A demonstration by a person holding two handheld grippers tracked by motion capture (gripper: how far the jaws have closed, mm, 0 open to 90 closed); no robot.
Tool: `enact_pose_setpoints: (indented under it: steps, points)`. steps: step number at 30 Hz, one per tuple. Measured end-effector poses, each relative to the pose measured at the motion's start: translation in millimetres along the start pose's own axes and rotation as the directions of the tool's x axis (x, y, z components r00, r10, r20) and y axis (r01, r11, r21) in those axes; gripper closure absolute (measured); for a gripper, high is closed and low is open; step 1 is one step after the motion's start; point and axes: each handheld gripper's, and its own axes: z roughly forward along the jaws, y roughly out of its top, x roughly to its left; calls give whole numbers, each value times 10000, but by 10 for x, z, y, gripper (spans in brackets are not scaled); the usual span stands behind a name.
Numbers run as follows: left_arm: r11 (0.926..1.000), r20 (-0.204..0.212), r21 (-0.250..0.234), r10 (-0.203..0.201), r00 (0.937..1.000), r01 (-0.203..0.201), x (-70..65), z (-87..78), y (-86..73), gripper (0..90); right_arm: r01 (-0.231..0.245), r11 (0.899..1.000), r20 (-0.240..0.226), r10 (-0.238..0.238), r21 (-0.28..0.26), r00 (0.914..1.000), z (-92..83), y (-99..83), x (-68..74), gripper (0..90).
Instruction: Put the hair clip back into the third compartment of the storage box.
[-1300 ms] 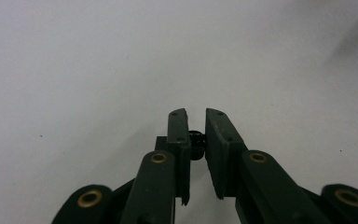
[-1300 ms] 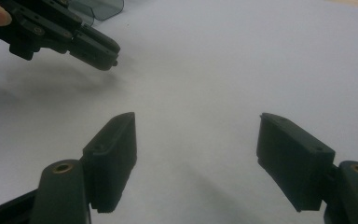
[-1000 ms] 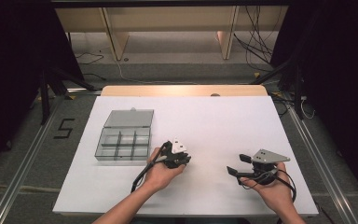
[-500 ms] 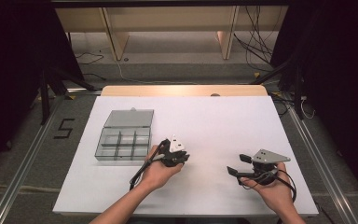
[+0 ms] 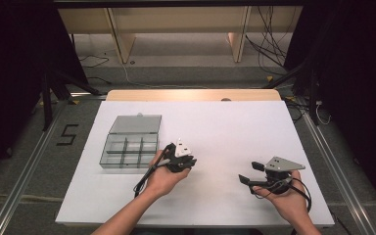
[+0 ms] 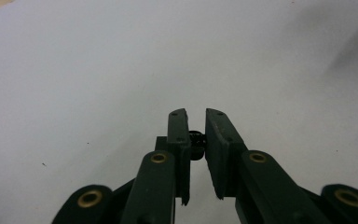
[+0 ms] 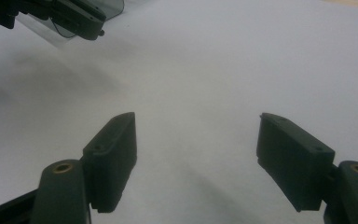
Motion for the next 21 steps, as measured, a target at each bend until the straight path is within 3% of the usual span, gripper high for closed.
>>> enact_pose_setpoints:
  steps: [21]
  points:
    - [9997,-239,-145,-204,9995,200,84,-100,59,798,-12,10000,-1,12,1,10000,1,1,0,293]
